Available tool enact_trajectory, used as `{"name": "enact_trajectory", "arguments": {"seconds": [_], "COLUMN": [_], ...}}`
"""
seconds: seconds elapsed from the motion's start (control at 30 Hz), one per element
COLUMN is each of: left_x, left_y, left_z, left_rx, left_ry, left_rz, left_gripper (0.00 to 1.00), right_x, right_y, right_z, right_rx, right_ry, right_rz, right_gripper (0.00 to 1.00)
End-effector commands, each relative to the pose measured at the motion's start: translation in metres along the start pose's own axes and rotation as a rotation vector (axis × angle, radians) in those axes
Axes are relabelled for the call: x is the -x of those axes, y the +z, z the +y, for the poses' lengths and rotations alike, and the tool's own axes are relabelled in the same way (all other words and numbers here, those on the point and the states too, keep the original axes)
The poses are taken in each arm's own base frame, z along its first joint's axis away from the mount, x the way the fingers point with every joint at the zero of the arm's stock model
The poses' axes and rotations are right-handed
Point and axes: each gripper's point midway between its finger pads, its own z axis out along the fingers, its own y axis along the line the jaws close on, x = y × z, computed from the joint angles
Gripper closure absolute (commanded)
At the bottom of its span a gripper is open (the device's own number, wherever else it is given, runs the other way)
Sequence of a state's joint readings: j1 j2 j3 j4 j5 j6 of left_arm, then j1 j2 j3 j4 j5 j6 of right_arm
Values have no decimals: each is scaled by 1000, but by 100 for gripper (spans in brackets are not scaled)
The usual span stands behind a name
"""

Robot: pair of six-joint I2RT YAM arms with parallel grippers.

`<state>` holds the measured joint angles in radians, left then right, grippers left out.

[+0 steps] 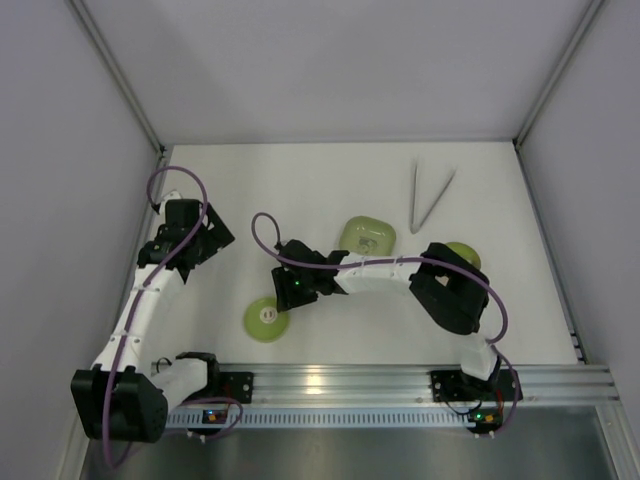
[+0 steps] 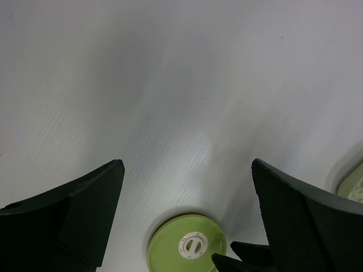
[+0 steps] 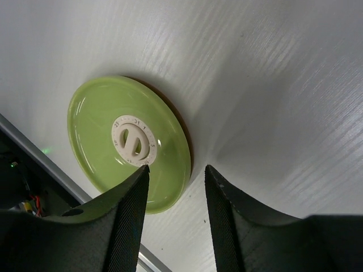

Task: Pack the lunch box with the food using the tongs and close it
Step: Pick up the box lid from the center of the board.

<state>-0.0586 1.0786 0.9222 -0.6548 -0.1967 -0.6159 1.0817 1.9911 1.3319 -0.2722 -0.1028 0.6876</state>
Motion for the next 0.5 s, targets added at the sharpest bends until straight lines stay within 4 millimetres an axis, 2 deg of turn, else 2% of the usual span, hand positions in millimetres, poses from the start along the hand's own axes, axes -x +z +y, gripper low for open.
{"name": "enact_trajectory", "arguments": {"seconds": [0.0, 0.37, 0.47], "left_x": [3, 2, 1], "left_y": [2, 3, 3], "left_z": [-4, -5, -6], "left_rx": [-21, -31, -33], "left_ry": [-18, -15, -14], "left_rz": [-11, -4, -3], "left_gripper": [1, 1, 1], "right_x": [8, 1, -1], "right_y": [9, 21, 22], "right_z": [24, 20, 18], "right_rx": [82, 82, 78], "right_ry": [2, 18, 22], "right_rz": [-37, -16, -12], "right_gripper": [57, 63, 69]}}
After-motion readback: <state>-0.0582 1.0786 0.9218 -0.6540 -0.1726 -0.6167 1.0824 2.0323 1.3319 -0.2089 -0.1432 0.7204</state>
